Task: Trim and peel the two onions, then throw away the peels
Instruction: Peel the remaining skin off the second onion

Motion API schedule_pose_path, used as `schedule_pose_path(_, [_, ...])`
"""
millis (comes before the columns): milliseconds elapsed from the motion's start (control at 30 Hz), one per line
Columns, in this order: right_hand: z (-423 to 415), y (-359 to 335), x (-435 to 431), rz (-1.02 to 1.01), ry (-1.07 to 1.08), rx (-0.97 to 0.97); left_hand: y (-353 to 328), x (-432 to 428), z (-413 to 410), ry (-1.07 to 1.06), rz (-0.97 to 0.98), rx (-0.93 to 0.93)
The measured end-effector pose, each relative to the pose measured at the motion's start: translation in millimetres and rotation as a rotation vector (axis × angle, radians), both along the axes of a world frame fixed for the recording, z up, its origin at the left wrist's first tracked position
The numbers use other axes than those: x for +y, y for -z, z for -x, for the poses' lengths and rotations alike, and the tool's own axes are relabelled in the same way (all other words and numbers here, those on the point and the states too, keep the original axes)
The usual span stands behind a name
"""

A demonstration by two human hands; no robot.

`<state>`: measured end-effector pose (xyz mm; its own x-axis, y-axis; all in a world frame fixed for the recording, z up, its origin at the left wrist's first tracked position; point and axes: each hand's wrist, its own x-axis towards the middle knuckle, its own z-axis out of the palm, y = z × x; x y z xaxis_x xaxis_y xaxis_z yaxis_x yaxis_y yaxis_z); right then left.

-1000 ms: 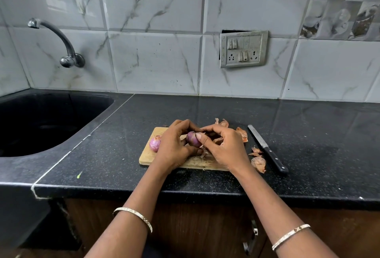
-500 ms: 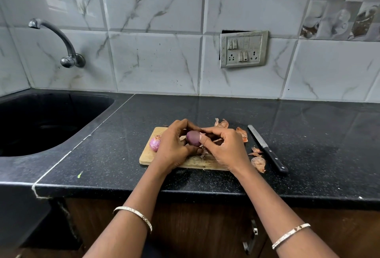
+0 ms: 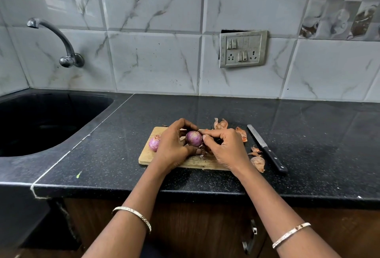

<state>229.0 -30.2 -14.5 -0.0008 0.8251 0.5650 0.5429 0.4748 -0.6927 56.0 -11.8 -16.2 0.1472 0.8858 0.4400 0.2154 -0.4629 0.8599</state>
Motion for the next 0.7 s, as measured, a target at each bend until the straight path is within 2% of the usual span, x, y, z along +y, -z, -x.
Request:
schedule_pose_path(367, [0.4, -0.5, -0.5, 0.024, 0.004, 0.011, -1.0, -2.2, -0.3, 0.003, -0.002, 0.013])
schedule_pose_path(700, [-0.7, 0.1, 0.9, 0.024, -0.007, 0.03, 1.5, -0.1, -1.0, -0.041, -0.136, 0.073])
